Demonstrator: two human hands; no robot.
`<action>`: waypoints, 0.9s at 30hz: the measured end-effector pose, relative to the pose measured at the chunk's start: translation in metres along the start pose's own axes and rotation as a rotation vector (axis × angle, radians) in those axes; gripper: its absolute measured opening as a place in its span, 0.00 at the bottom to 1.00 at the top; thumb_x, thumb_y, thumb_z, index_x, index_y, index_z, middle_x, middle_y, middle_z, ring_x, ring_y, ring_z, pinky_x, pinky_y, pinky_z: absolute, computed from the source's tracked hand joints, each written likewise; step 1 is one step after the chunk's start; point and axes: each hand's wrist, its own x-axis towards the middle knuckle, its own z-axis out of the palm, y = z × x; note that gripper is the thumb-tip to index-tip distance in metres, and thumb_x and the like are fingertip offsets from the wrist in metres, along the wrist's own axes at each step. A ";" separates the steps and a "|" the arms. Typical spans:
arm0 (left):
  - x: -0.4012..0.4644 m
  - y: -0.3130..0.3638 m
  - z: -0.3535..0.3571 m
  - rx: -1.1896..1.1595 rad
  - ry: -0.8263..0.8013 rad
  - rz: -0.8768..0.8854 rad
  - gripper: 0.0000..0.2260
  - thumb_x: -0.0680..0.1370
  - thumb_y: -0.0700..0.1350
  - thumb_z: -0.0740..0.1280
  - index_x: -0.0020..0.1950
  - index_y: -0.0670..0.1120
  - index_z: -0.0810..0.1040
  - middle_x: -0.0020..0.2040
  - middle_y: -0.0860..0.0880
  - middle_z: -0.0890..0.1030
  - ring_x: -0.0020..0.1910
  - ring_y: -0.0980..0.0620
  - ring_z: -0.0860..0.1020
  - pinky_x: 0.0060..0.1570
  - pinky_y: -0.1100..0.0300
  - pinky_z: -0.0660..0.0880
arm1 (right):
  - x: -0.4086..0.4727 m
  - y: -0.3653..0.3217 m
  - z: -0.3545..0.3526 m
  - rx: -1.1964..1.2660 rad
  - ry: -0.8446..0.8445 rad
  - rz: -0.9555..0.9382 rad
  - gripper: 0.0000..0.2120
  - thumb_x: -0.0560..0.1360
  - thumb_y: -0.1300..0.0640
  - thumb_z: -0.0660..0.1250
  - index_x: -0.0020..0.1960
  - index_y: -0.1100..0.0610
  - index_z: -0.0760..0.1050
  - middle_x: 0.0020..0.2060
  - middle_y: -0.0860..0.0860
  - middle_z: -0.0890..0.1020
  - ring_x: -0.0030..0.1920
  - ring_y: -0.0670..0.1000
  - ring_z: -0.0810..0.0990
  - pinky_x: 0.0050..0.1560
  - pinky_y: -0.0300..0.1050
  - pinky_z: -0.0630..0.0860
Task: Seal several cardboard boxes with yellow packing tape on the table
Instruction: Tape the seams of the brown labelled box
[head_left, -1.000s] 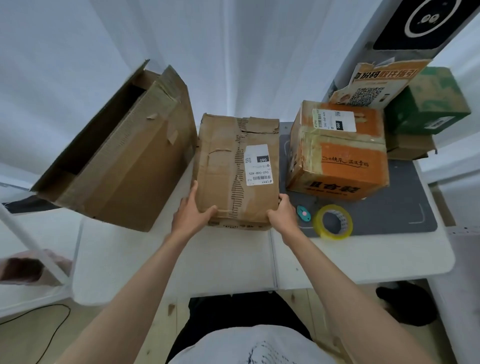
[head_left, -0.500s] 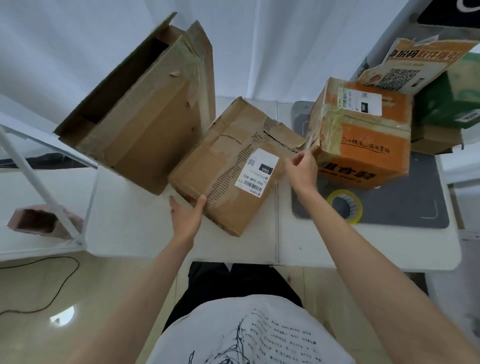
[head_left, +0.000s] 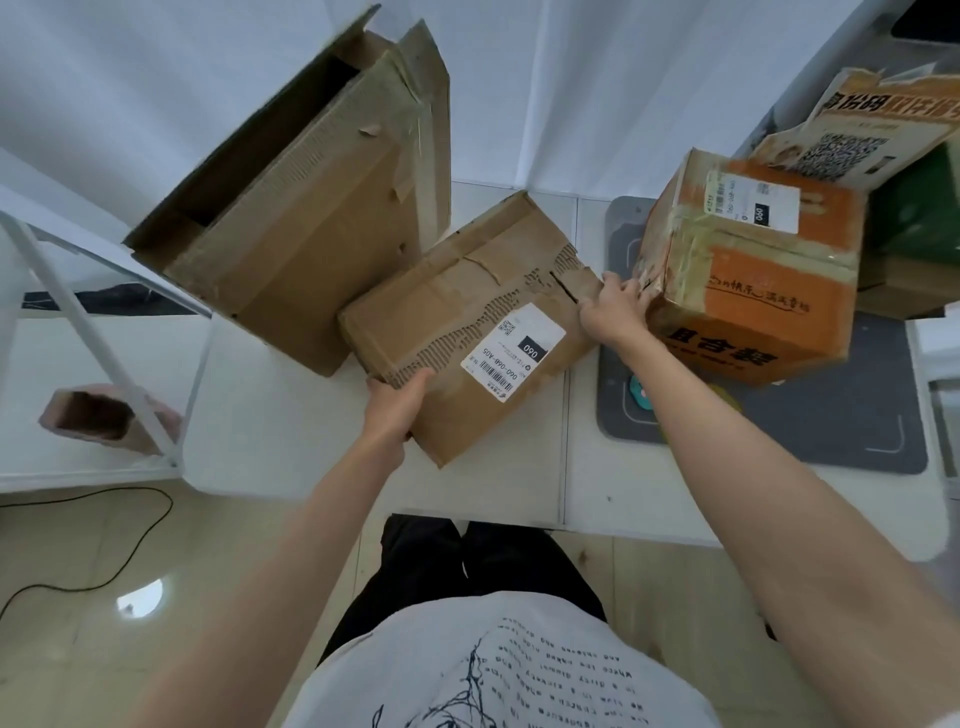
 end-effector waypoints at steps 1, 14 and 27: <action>0.004 0.004 -0.003 0.033 0.006 0.006 0.36 0.75 0.57 0.73 0.77 0.51 0.60 0.71 0.50 0.72 0.64 0.46 0.73 0.55 0.49 0.73 | -0.005 0.004 0.001 -0.009 -0.023 0.020 0.30 0.82 0.55 0.59 0.81 0.56 0.52 0.79 0.59 0.52 0.79 0.61 0.46 0.76 0.62 0.55; 0.021 0.030 -0.013 0.538 0.108 0.184 0.56 0.63 0.57 0.83 0.81 0.49 0.52 0.76 0.44 0.65 0.73 0.40 0.68 0.72 0.43 0.67 | -0.045 0.048 0.016 -0.035 -0.139 0.158 0.47 0.74 0.42 0.74 0.78 0.62 0.51 0.75 0.63 0.57 0.76 0.63 0.57 0.74 0.58 0.63; -0.014 0.071 0.065 1.047 -0.137 1.121 0.24 0.79 0.48 0.70 0.74 0.48 0.71 0.70 0.49 0.73 0.69 0.47 0.71 0.69 0.53 0.67 | -0.075 0.082 0.036 0.674 0.088 0.168 0.13 0.81 0.58 0.65 0.64 0.54 0.72 0.58 0.55 0.78 0.56 0.52 0.78 0.45 0.42 0.76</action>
